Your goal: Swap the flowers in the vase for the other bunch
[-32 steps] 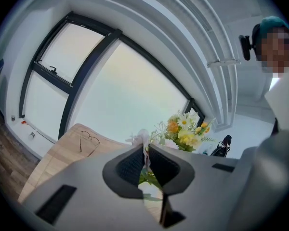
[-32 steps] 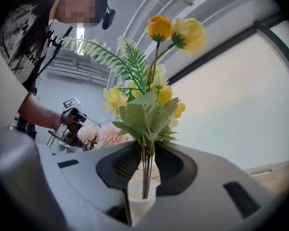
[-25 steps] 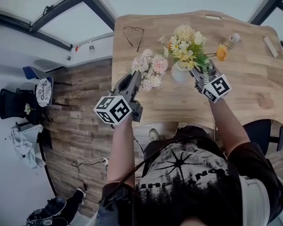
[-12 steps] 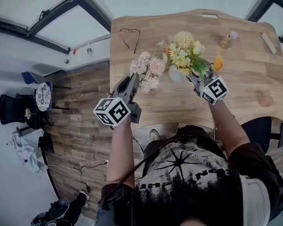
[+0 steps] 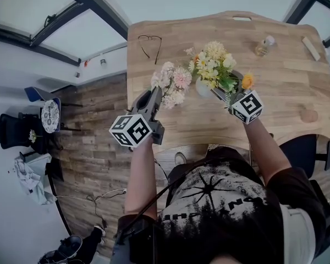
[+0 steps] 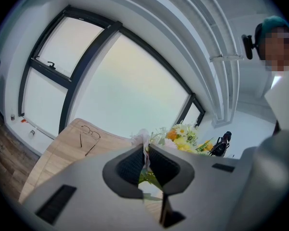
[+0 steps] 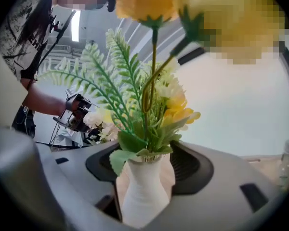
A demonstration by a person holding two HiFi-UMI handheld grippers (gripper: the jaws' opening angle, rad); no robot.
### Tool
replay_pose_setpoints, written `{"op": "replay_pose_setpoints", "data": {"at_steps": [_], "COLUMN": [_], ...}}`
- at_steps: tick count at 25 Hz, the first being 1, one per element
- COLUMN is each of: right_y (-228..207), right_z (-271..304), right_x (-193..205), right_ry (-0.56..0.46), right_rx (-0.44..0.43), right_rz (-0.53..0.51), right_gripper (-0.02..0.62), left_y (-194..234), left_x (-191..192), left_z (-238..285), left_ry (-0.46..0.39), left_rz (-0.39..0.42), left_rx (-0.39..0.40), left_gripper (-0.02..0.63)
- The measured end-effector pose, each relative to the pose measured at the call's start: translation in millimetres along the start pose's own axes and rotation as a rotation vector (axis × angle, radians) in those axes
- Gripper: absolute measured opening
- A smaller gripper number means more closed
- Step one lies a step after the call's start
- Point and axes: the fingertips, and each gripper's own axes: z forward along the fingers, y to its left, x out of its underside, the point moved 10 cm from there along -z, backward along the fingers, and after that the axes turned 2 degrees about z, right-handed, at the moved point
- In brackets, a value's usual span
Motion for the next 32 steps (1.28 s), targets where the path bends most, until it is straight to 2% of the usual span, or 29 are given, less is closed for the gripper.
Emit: {"op": "replay_pose_setpoints", "data": {"at_steps": [20, 32], "right_y": [3, 6], "right_z": [-2, -17], "right_x": [21, 29], "right_ry": [0.088, 0.104], "right_rx": [0.025, 0.099], "right_rz": [-0.010, 0.032], "right_gripper": [0.288, 0.287], "left_y": [4, 10], "left_x": [6, 10], "left_z": [-5, -17], "left_ry": [0.002, -0.001], "left_rz": [-0.015, -0.016], "left_rx": [-0.009, 0.001], "left_gripper": [0.040, 0.040]}}
